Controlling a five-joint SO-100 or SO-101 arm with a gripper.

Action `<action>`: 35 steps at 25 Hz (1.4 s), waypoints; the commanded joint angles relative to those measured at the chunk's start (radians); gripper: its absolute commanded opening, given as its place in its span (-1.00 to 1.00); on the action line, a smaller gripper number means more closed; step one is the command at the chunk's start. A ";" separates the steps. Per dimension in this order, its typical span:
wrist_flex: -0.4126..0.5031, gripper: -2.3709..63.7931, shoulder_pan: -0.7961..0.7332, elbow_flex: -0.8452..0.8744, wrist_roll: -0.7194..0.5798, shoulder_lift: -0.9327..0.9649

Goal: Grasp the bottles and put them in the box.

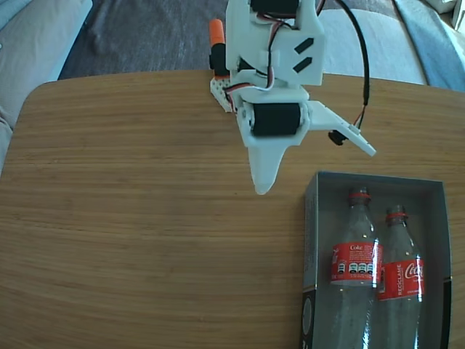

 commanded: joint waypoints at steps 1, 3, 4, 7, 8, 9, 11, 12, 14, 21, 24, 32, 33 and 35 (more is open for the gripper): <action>-0.026 -0.84 0.002 0.051 -0.002 0.101; -0.051 -0.85 0.000 0.133 0.005 0.153; -0.051 -0.85 -0.002 0.172 0.008 0.179; -0.044 -0.95 0.000 0.268 0.008 0.252; -0.044 -0.95 0.002 0.296 0.008 0.273; -0.044 -0.95 0.002 0.322 0.008 0.295; -0.049 -0.95 0.002 0.371 0.008 0.336; -0.051 -0.95 0.002 0.394 0.008 0.354; -0.043 -0.95 -0.002 0.440 0.008 0.388; -0.035 -0.95 -0.008 0.578 0.017 0.514; -0.037 -0.95 -0.009 0.618 0.110 0.565; -0.048 -0.94 -0.052 0.661 0.126 0.609; -0.048 -0.94 -0.061 0.672 0.126 0.614; -0.049 -0.94 -0.084 0.707 0.126 0.626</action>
